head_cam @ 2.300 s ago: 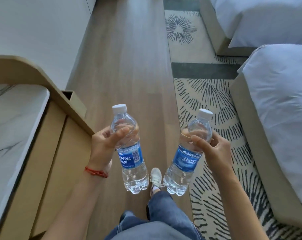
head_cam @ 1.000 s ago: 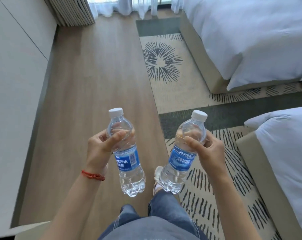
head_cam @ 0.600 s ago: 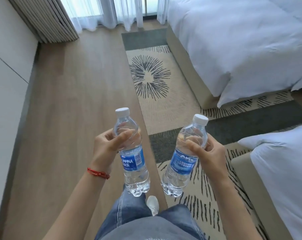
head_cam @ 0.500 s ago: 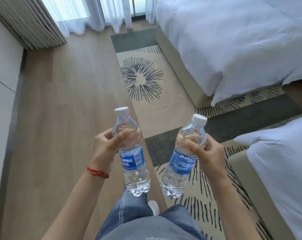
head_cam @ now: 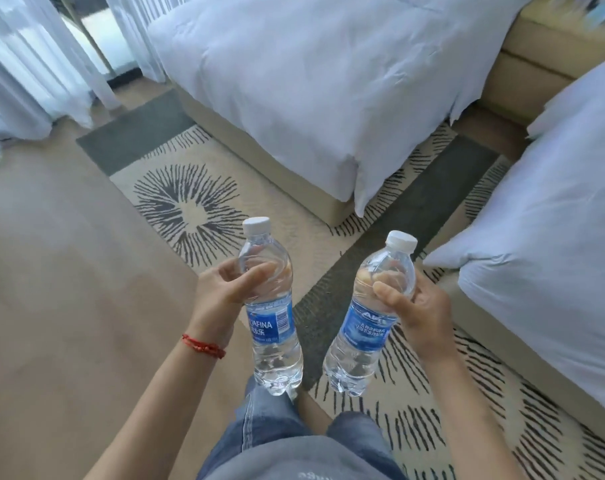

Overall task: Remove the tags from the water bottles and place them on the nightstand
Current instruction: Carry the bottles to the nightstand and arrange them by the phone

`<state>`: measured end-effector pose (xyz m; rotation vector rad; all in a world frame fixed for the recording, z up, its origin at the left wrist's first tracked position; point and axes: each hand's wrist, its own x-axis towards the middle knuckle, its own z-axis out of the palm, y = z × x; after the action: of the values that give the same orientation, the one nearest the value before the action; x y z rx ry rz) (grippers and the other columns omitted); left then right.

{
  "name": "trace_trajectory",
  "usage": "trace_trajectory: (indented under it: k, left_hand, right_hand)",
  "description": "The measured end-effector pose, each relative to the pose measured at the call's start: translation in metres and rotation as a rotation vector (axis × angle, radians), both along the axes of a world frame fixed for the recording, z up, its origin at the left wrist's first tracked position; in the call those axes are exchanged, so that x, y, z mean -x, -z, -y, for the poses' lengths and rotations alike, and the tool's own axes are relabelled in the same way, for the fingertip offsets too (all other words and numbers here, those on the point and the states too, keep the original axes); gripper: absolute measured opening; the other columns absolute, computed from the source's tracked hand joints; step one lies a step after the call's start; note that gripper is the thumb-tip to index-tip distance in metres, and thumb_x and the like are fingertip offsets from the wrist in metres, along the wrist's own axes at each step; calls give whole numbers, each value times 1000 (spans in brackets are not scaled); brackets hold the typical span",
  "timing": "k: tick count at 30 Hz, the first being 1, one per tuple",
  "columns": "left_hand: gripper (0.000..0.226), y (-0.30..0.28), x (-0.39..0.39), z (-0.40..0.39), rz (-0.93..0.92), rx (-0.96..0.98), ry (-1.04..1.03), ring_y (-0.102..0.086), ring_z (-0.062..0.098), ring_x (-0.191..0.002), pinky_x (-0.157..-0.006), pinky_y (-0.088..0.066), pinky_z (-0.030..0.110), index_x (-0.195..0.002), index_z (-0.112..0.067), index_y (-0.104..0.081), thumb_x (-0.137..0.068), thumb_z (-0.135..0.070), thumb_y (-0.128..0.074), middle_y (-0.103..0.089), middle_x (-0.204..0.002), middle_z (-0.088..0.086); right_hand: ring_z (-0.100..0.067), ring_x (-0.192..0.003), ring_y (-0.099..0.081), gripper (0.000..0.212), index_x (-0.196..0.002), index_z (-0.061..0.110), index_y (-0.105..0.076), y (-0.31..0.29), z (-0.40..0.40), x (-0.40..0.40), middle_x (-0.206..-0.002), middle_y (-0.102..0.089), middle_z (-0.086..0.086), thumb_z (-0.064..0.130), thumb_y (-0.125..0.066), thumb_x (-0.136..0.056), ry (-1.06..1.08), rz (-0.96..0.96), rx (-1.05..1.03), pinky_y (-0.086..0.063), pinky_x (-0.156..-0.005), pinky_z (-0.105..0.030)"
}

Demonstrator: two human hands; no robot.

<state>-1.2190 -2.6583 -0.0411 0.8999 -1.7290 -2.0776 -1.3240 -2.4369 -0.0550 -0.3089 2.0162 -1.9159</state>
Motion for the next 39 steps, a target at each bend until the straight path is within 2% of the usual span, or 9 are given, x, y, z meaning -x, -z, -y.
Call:
trace_trajectory:
  k: [5, 9, 12, 14, 16, 23, 29, 34, 39]
  left_hand:
    - [34, 3, 68, 30, 25, 17, 164, -71, 15, -72, -61, -55, 21, -89, -15, -70, -57, -23, -79, -75, -76, 0]
    - [30, 11, 125, 31, 57, -1, 290, -71, 18, -77, -67, -57, 25, -86, -21, -72, -57, -24, -81, -75, -81, 2]
    - [23, 15, 171, 18, 82, 23, 378, -68, 21, -73, -70, -55, 35, -76, -23, -74, -56, -31, -80, -74, -75, 3]
    - [31, 17, 203, 7, 95, 29, 413, -66, 24, -73, -74, -53, 42, -75, -18, -74, -52, -39, -77, -71, -75, 8]
    - [31, 19, 235, -6, 98, 38, 448, -68, 23, -74, -75, -55, 42, -75, -22, -74, -51, -42, -75, -72, -75, 6]
    - [30, 10, 350, -45, 90, 67, 493, -68, 20, -73, -73, -55, 40, -70, -26, -74, -48, -45, -75, -73, -72, 0]
    - [33, 2, 442, -68, 45, 108, 512, -69, 19, -73, -67, -57, 32, -69, -24, -73, -47, -48, -73, -73, -71, 0]
    - [36, 9, 519, -76, 34, 131, 562, -69, 19, -69, -62, -56, 30, -68, -21, -70, -51, -52, -70, -71, -68, 1]
    - [33, 18, 621, -79, 13, 116, 597, -69, 17, -68, -62, -57, 27, -67, -20, -70, -52, -49, -71, -70, -65, -3]
  right_hand:
    - [-8, -72, -67, 43, -86, 15, -67, 5, 13, 30, -77, -72, 0, 47, -72, -58, 179, 3, -34, -52, -60, -18]
    - [-14, -75, -67, 43, -81, 14, -69, 10, 1, 56, -79, -72, -7, 48, -73, -56, 323, 36, -67, -53, -68, -27]
    - [-9, -74, -68, 37, -80, 21, -70, 12, -14, 81, -77, -73, 4, 50, -70, -57, 421, 29, -116, -52, -65, -18]
    - [-5, -72, -67, 33, -80, 25, -70, 14, -26, 102, -76, -73, 8, 50, -68, -58, 472, 18, -128, -50, -62, -14]
    - [-4, -73, -67, 35, -81, 24, -69, 16, -37, 127, -78, -73, 8, 52, -67, -59, 509, 5, -147, -50, -62, -13]
    - [-6, -75, -67, 33, -81, 25, -68, 10, -71, 236, -79, -72, 9, 51, -68, -59, 557, -7, -185, -51, -62, -18]
    - [-14, -76, -66, 32, -80, 26, -68, -7, -95, 322, -77, -71, 2, 49, -68, -57, 557, -32, -222, -53, -68, -33]
    - [-5, -70, -63, 35, -78, 26, -66, -5, -103, 394, -74, -70, 8, 53, -67, -56, 584, -34, -227, -49, -61, -20]
    - [-6, -70, -63, 36, -77, 26, -66, 2, -101, 484, -73, -70, 10, 53, -67, -54, 633, -11, -208, -51, -62, -22]
